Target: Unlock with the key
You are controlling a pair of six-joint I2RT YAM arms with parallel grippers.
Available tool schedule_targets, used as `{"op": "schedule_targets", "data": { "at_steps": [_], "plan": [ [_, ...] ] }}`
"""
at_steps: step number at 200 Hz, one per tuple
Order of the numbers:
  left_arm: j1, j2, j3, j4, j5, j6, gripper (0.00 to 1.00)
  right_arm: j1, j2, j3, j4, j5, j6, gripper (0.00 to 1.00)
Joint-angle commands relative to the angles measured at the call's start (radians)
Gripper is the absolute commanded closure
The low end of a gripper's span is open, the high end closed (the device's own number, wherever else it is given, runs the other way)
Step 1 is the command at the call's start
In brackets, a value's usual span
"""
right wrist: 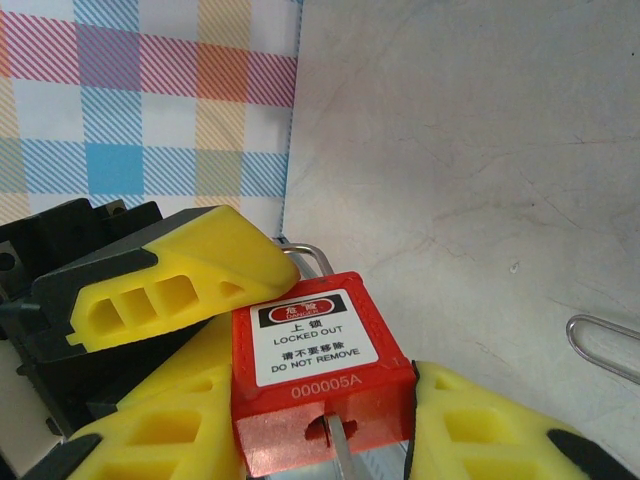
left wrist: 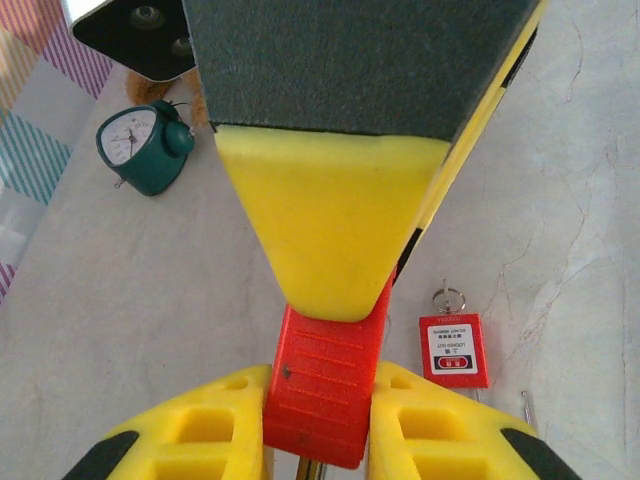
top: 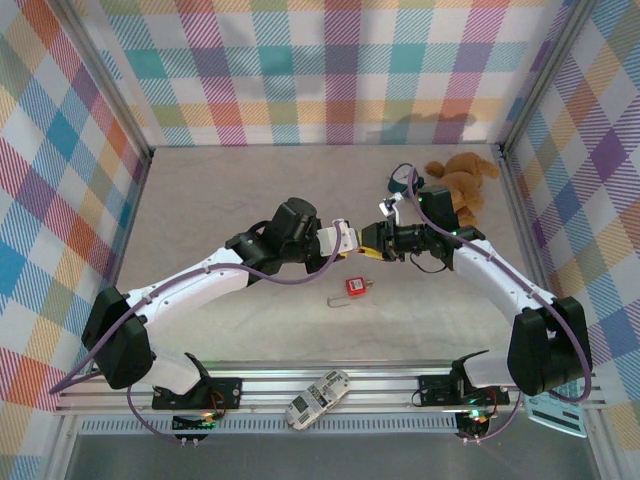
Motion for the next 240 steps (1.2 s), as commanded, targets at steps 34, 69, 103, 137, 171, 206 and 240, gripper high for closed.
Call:
{"op": "schedule_targets", "data": {
  "at_steps": [34,69,103,137,171,206,240],
  "plan": [
    [0.000,0.004,0.025,0.004,0.048,-0.021,0.96,0.021,-0.003,0.019,0.078,-0.021,0.050,0.49],
    [0.000,0.004,0.030,0.004,0.056,-0.033,0.96,0.022,0.005,0.016,0.100,-0.011,0.065,0.46],
    [0.001,0.008,0.033,0.015,0.061,-0.042,0.96,0.025,0.018,0.019,0.102,-0.012,0.063,0.45],
    [0.001,0.007,0.033,0.022,0.055,-0.044,0.96,0.027,0.027,0.012,0.098,-0.006,0.058,0.46],
    [0.001,0.018,0.037,0.027,0.049,-0.048,0.96,0.031,0.029,0.016,0.109,-0.012,0.063,0.56],
    [0.001,0.021,0.036,0.035,0.034,-0.049,0.93,0.031,0.032,0.020,0.101,-0.013,0.057,0.59],
    [0.002,0.011,0.033,0.032,0.008,-0.046,0.63,0.031,0.022,0.022,0.097,0.008,0.061,0.63]
  ]
}}
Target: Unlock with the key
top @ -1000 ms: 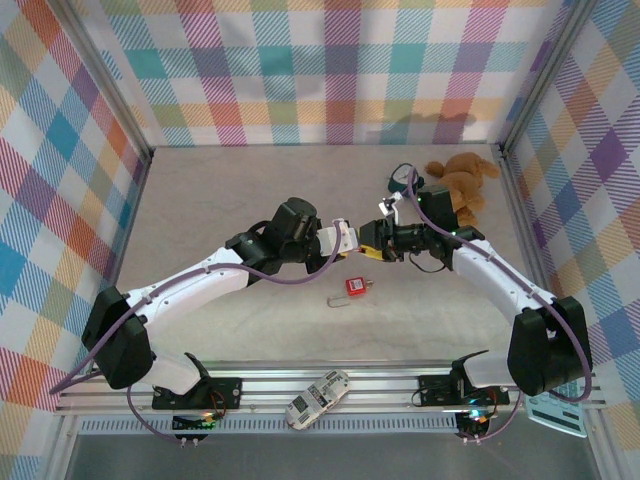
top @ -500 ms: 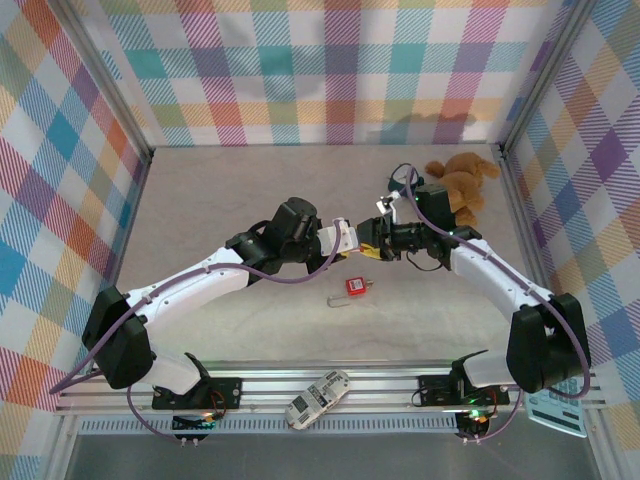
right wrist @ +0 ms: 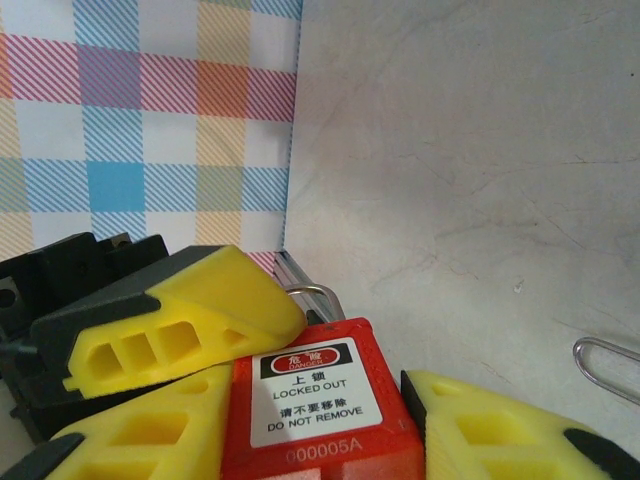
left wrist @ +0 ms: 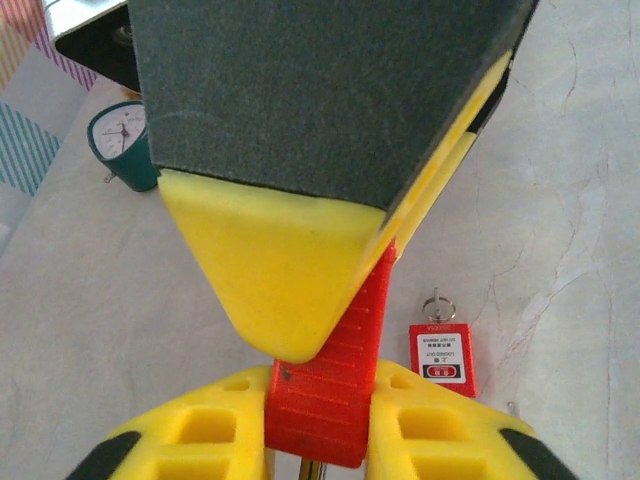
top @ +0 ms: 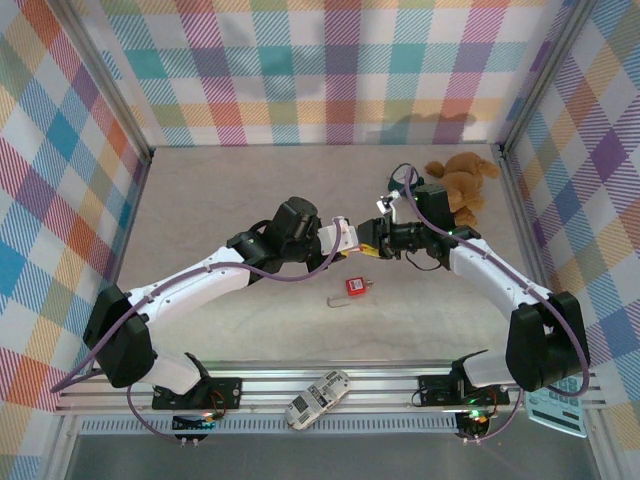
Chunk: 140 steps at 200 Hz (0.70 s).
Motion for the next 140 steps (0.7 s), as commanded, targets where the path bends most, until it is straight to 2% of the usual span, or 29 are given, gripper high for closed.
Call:
{"op": "schedule_targets", "data": {
  "at_steps": [1,9,30,55,74,115,140],
  "plan": [
    [0.000,0.001,0.027,0.030,-0.005,0.005,0.62,0.012,-0.003,0.022,0.024,-0.020,-0.003,0.63],
    [0.000,-0.009,0.020,0.033,-0.022,0.007,0.54,0.011,-0.007,0.025,0.018,-0.016,-0.006,0.63],
    [0.003,-0.050,-0.004,0.023,-0.049,0.025,0.43,0.007,-0.019,0.041,-0.021,0.006,-0.037,0.63],
    [0.024,-0.089,-0.028,-0.035,-0.051,0.046,0.42,-0.004,-0.026,0.061,-0.074,0.017,-0.078,0.64],
    [0.046,-0.102,-0.044,-0.097,-0.029,0.043,0.46,-0.005,-0.026,0.057,-0.072,0.008,-0.079,0.64],
    [0.061,-0.078,-0.031,-0.107,0.008,0.028,0.60,-0.004,-0.017,0.048,-0.037,-0.023,-0.057,0.65],
    [0.063,-0.049,-0.005,-0.127,0.036,0.028,0.76,-0.004,-0.025,0.047,-0.038,-0.024,-0.058,0.66]
  ]
}}
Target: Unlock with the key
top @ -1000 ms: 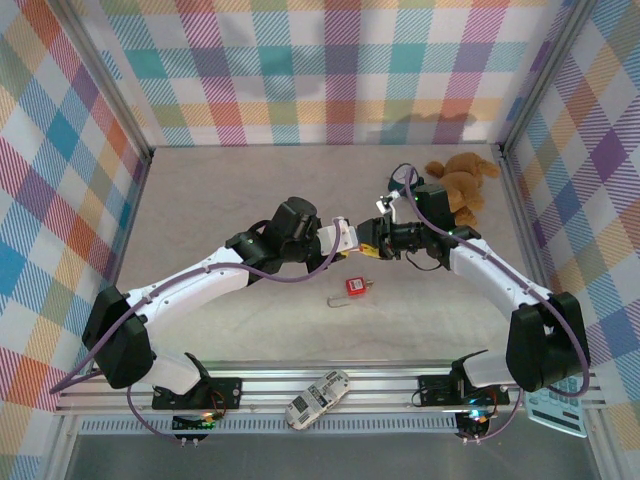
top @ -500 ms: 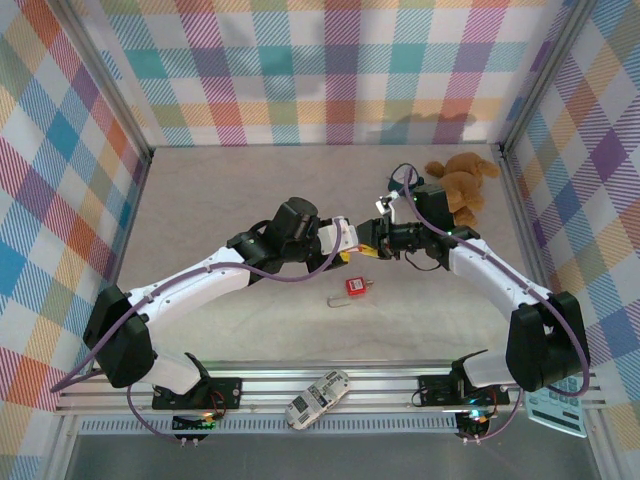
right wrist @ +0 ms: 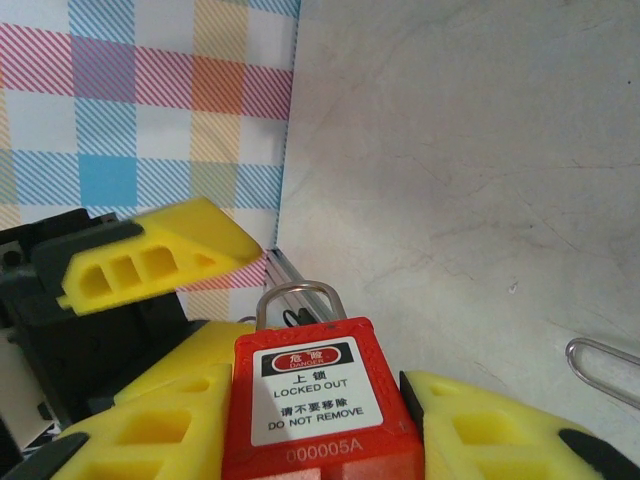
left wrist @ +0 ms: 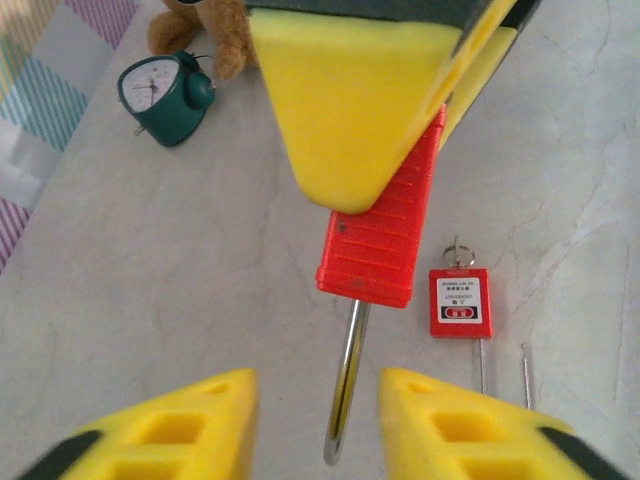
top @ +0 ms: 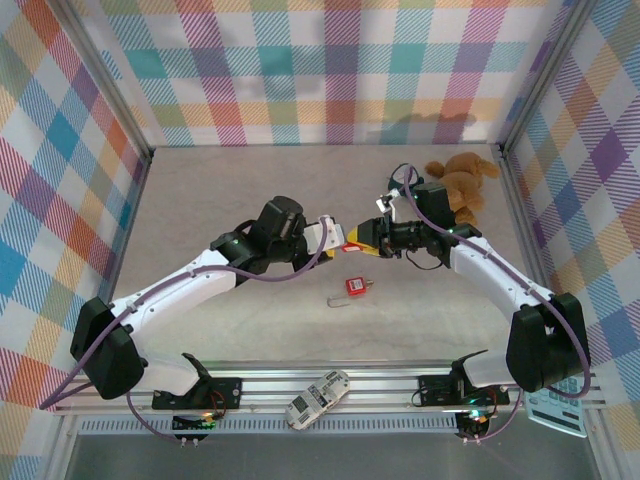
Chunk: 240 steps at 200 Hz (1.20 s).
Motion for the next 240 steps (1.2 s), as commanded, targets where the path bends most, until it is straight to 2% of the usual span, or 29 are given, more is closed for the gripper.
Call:
{"op": "schedule_targets", "data": {
  "at_steps": [1,47,222,224,240],
  "plan": [
    [0.009,0.027,0.023,-0.043,0.055,-0.002,0.76,-0.004,-0.021,0.021,0.016,-0.036,-0.009,0.66],
    [0.009,0.047,0.037,-0.054,0.065,-0.002,1.00,-0.004,-0.023,0.016,0.023,-0.024,-0.004,0.68],
    [0.068,-0.028,0.000,-0.107,-0.003,0.037,1.00,-0.069,-0.020,0.001,0.010,-0.043,-0.012,0.72],
    [0.068,-0.029,0.000,-0.108,-0.004,0.037,0.99,-0.069,-0.019,0.001,0.012,-0.044,-0.012,0.72],
    [0.068,-0.031,0.010,-0.125,-0.003,0.035,0.67,-0.067,-0.014,0.001,0.022,-0.052,-0.006,0.72]
  ]
}}
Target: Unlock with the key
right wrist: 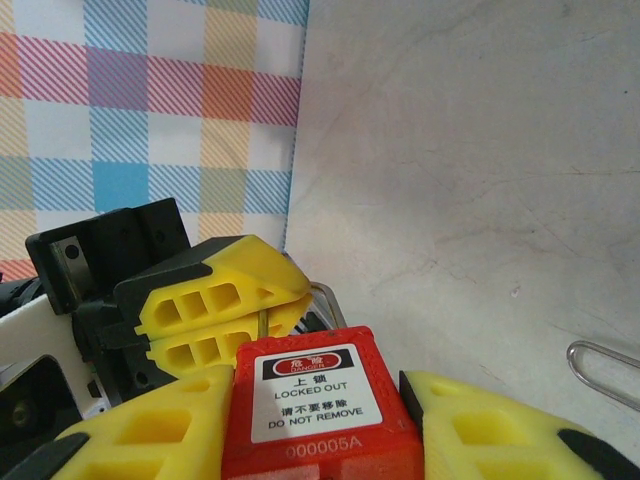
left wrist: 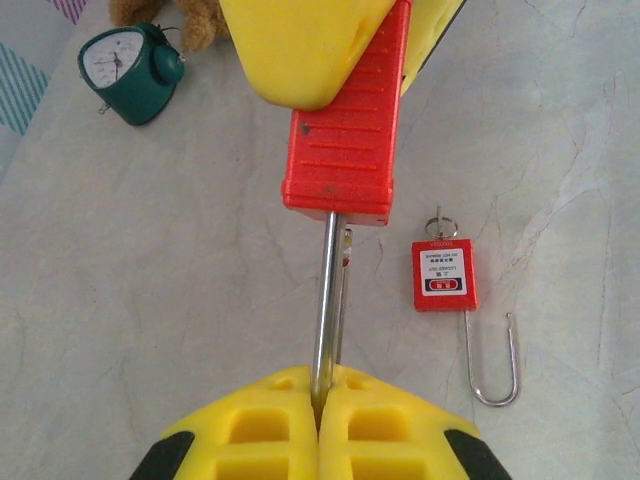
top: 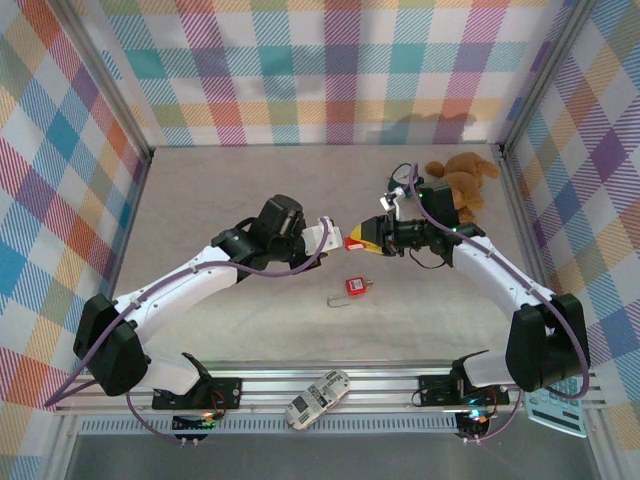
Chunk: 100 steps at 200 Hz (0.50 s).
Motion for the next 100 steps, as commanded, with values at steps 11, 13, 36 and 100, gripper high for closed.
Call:
{"op": "schedule_targets", "data": {
  "at_steps": [11,13,36,100],
  "plan": [
    [0.036,-0.046,0.014,-0.074,-0.015,-0.014,0.56,-0.020,-0.009,0.002,0.020,-0.021,-0.008,0.72],
    [0.035,-0.046,0.018,-0.073,-0.008,-0.015,0.55,-0.018,-0.008,0.003,0.019,-0.021,-0.011,0.72],
    [0.034,-0.043,0.063,-0.033,0.062,-0.056,0.41,0.010,-0.005,0.010,0.009,-0.010,-0.029,0.72],
    [-0.017,0.068,0.135,0.024,0.190,-0.109,0.42,0.031,-0.019,0.005,0.019,0.008,-0.019,0.72]
  ]
}}
